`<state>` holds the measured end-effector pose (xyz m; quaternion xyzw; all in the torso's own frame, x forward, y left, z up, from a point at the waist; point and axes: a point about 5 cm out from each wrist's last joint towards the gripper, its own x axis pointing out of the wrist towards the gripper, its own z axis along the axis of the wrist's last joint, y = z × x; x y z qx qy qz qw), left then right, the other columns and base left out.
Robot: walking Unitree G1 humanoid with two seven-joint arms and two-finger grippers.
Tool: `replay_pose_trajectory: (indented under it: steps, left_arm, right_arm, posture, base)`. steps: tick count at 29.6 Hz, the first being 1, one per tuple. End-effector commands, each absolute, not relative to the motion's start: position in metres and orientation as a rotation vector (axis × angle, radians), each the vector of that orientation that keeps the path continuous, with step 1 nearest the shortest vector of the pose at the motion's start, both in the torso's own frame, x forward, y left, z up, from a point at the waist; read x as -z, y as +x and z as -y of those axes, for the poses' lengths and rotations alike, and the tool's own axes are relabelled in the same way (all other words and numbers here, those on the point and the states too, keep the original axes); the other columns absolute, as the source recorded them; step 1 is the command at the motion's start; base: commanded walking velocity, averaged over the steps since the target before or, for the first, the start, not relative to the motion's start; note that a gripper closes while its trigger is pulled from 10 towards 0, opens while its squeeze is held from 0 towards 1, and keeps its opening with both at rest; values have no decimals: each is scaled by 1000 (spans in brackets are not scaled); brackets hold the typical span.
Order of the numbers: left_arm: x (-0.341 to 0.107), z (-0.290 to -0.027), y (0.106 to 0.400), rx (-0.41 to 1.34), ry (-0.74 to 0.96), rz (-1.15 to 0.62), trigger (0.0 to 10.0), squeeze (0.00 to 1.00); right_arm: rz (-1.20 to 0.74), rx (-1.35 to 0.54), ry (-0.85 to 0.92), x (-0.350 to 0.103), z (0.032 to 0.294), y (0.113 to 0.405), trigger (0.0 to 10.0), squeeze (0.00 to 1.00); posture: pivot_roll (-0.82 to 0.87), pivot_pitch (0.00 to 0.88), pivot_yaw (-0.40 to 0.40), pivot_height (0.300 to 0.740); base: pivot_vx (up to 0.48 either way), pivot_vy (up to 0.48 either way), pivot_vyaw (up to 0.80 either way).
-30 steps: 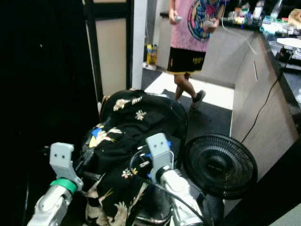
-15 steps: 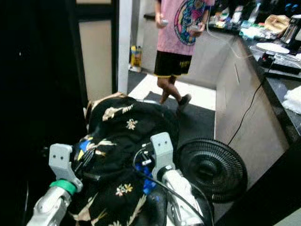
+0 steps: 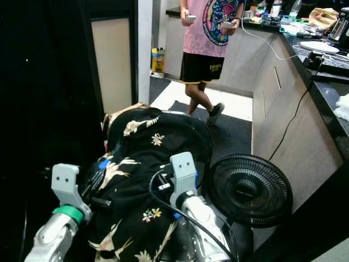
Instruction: Clothes washing
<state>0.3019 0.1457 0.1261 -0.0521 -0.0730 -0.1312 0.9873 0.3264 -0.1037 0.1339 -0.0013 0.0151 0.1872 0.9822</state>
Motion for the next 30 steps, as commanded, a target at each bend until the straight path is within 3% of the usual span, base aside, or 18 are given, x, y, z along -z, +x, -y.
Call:
replay_pose_trajectory:
  steps: [1, 5, 10, 18, 19, 21, 22, 27, 30]
  left_arm:
    - [-124, -143, 302, 275, -122, 131, 10000, 0]
    - [-124, -146, 302, 268, -120, 130, 10000, 0]
    - [-126, -146, 304, 274, -102, 132, 10000, 0]
    - [-127, -137, 305, 300, -89, 139, 10000, 0]
    - [-127, -135, 306, 301, -70, 139, 10000, 0]
    - [-127, -135, 306, 301, -70, 139, 10000, 0]
    - [-127, -136, 308, 289, -58, 137, 10000, 0]
    - [-128, -140, 310, 276, -48, 140, 10000, 0]
    - [-131, -147, 309, 270, -44, 148, 10000, 0]
  right_arm:
    - [-35, -371, 26, -133, 105, 325, 10000, 0]
    - [-27, -370, 42, -135, 105, 326, 10000, 0]
    - [-35, -352, 58, -137, 109, 331, 10000, 0]
    - [-69, -375, 28, -137, 107, 338, 10000, 0]
    - [-78, -380, 18, -138, 105, 343, 10000, 180]
    - [-78, -380, 18, -138, 105, 343, 10000, 180]
    - [-94, -385, 24, -138, 104, 349, 10000, 1000]
    - [-106, -409, 36, -140, 101, 357, 10000, 1000]
    - [-98, -521, 54, -148, 88, 362, 10000, 1000]
  posture:
    - [-47, 23, 16, 740]
    - [-53, 26, 34, 740]
    - [-33, 33, -11, 740]
    - [-60, 30, -11, 740]
    - [-71, 29, -4, 740]
    - [-71, 29, -4, 740]
    - [-69, 36, -7, 740]
    - [-63, 53, -12, 740]
    - [-54, 72, -20, 740]
  base:
    - [0, 0, 0]
    - [0, 0, 0]
    - [0, 0, 0]
    - [0, 0, 0]
    - [0, 0, 0]
    - [0, 0, 0]
    - [0, 0, 0]
    - [0, 0, 0]
    - [0, 0, 0]
